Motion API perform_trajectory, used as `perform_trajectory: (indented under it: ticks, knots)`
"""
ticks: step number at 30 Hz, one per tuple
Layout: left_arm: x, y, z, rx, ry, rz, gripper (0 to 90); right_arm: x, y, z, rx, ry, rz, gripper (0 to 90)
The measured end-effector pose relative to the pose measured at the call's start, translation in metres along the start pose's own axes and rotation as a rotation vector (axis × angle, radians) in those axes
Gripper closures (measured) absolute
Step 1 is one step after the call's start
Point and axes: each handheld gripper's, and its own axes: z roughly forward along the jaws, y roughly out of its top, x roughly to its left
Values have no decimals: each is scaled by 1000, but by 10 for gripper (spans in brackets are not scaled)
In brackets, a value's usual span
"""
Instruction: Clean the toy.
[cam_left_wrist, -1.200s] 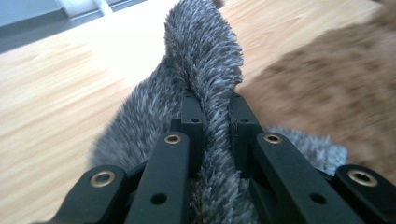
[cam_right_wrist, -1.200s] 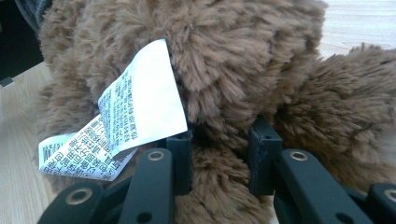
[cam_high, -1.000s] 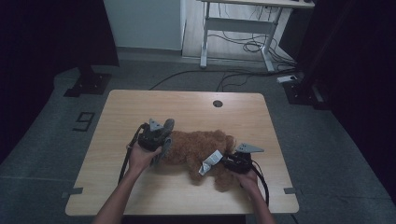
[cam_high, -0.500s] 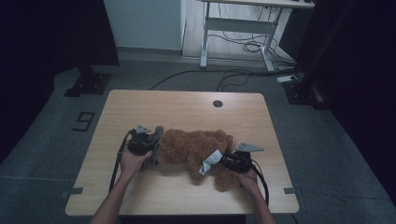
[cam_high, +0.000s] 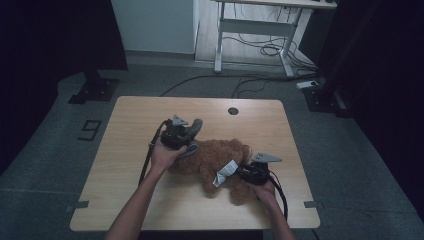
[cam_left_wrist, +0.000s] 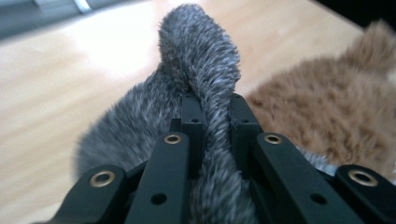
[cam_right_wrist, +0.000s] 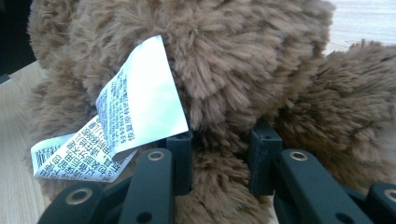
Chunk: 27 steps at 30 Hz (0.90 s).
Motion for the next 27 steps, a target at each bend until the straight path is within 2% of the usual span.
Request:
perform_trajectory:
  ticks: [1,6,9,12,13,16,18,19,24,25,26,27]
  knots:
    - [-3,-7,8,21,3,22,798,0,0,0,1,0,-3,669]
    - [-2,-16,5,21,-13,23,799,1,0,-1,6,7,0,630]
    - [-7,-28,0,10,-11,51,800,4,1,-6,19,23,-19,560]
    - [-9,-34,-3,-3,-11,50,801,4,1,-9,22,35,-9,513]
    - [-10,-39,-6,-10,-11,57,801,5,2,-12,15,41,-9,439]
    - [-9,-43,-8,-18,-14,51,801,6,6,-15,6,42,-13,370]
    - [-11,-46,-10,-24,-16,55,801,7,7,-16,9,43,-14,353]
    - [-13,-49,-12,-30,-11,64,801,8,9,-18,7,46,-33,344]
    - [-16,-54,-14,-42,-32,64,801,6,15,-27,-38,65,-8,306]
    - [-20,-56,-16,-47,-38,70,801,6,18,-32,-62,70,1,288]
    - [-20,-56,-16,-47,-38,70,801,8,20,-32,-68,69,0,272]
    - [-24,-59,-18,-48,-39,88,801,9,21,-31,-68,65,-2,252]
